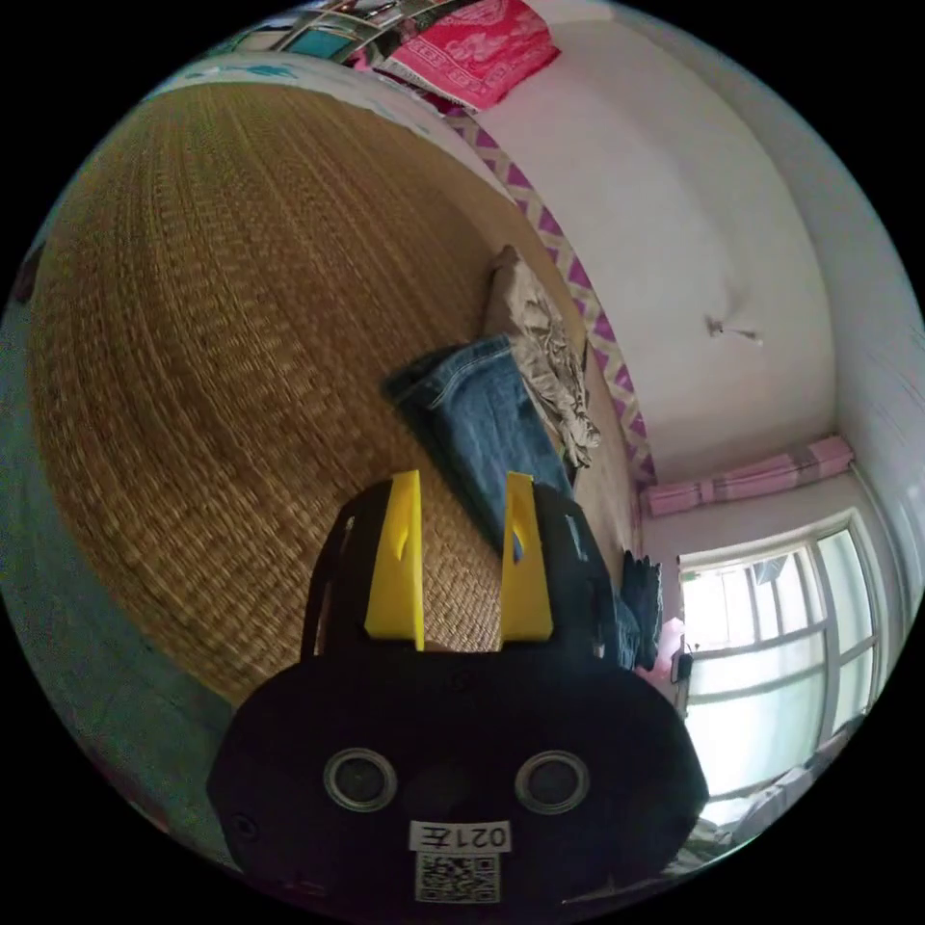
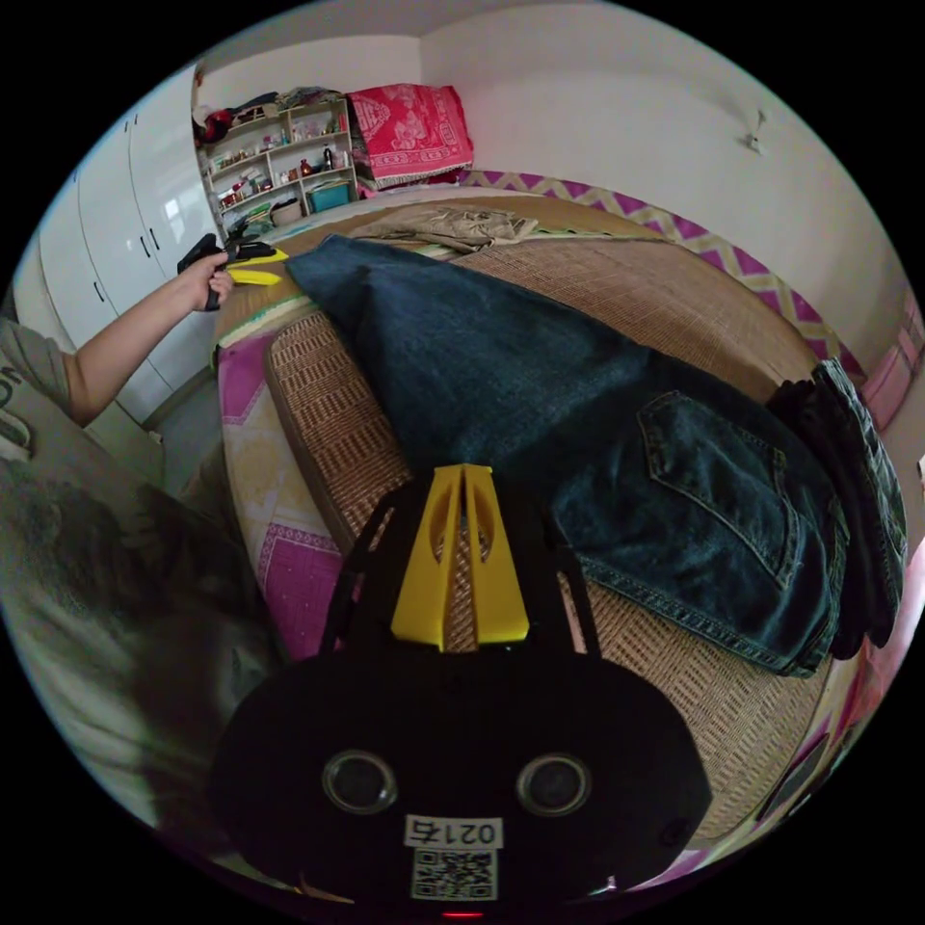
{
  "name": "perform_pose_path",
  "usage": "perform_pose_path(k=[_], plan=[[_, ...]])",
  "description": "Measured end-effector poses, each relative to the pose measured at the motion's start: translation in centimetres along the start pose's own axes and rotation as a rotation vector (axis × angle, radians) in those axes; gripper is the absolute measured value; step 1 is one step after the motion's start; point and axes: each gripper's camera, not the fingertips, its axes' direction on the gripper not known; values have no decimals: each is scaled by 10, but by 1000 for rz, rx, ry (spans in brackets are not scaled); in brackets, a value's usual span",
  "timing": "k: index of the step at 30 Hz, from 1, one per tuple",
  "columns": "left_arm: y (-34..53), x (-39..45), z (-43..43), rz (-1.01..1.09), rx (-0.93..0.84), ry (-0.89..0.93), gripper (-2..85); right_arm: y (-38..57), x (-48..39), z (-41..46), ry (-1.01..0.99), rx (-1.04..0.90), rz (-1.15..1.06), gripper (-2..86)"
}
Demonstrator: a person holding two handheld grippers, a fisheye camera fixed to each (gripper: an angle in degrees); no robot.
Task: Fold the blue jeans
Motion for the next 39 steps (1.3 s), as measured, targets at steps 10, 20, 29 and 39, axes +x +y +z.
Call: perform_pose_path(k=[10,20,29,39], plan=[[19,6,27,-42,106,149,3,5,9,6,0,10,23,-7],[137,264,-12,710,250,70,-9,26,63,-45,-9,162,241,-7],[362,432,204,1102,-216,65,-8,103,106,-115,-58,288,419,-6],[466,443,267,1172,-103,-48,-3,146,154,-148,-84,321,510,-4]])
